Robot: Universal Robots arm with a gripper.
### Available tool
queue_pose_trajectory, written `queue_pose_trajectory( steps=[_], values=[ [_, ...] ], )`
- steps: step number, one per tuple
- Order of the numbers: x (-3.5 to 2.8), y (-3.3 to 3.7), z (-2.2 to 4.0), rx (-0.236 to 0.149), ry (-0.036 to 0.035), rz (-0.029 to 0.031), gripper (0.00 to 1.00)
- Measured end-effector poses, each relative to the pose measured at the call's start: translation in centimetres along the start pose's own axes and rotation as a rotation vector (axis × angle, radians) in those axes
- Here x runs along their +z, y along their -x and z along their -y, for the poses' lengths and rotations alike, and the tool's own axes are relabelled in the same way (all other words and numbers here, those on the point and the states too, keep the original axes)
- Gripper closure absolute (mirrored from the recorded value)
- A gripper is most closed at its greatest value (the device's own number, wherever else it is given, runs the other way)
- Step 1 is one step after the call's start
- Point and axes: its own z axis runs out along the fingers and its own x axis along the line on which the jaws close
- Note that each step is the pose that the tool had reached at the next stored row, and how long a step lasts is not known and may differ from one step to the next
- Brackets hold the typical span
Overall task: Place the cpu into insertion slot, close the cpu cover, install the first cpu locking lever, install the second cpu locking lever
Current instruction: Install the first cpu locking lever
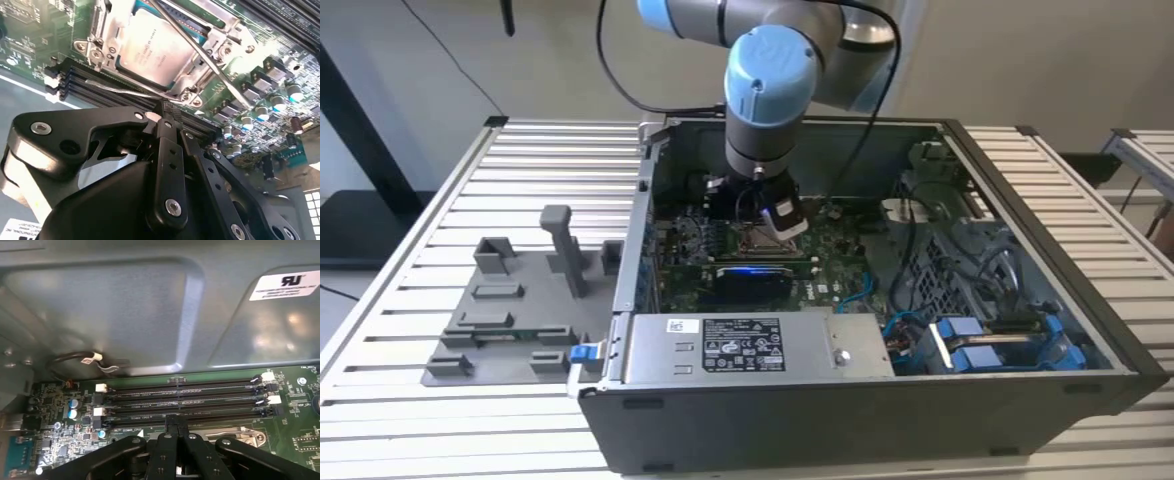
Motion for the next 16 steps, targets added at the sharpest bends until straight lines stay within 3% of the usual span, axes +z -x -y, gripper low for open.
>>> queue_pose_trajectory(
  steps=[12, 16],
  values=[
    [0.06, 1.24, -0.1, 0.0, 0.0, 0.0, 0.89],
    [0.07, 1.36, -0.11, 0.0, -0.0008, 0.0002, 0.89]
  ],
)
